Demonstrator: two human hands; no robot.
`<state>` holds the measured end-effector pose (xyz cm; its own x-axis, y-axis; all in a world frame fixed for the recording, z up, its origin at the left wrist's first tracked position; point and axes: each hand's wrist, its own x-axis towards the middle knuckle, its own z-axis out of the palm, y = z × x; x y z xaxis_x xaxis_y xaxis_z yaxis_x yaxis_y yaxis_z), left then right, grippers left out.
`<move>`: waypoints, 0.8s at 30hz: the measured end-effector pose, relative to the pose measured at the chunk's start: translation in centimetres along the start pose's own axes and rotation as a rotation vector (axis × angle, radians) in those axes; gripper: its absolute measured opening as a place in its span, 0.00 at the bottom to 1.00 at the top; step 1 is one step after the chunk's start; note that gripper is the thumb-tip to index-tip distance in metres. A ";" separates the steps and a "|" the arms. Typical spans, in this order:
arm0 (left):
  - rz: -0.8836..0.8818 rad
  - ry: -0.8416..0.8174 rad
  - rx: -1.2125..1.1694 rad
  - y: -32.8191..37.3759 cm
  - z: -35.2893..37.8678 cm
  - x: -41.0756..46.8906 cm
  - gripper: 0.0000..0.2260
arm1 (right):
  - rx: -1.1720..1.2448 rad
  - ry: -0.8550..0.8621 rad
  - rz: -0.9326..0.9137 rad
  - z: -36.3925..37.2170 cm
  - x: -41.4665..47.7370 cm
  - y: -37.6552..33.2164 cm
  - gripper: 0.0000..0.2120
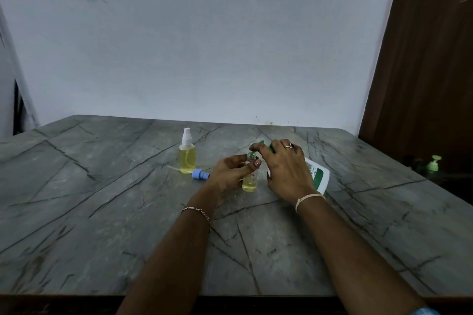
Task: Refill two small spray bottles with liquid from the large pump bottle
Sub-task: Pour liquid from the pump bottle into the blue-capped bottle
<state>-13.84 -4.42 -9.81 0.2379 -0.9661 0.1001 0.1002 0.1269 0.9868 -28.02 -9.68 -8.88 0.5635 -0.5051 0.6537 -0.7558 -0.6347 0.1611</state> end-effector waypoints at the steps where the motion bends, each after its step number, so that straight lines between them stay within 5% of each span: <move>1: -0.001 -0.001 -0.006 0.0 0.0 0.0 0.16 | -0.013 -0.011 -0.006 0.0 -0.1 0.1 0.38; 24: 0.011 0.011 0.055 -0.3 -0.2 0.1 0.13 | 0.035 -0.040 0.000 -0.2 -0.3 0.3 0.38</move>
<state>-13.61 -4.51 -10.08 0.2497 -0.9621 0.1098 0.0448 0.1247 0.9912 -28.53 -9.60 -8.88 0.5772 -0.5272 0.6236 -0.7437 -0.6548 0.1348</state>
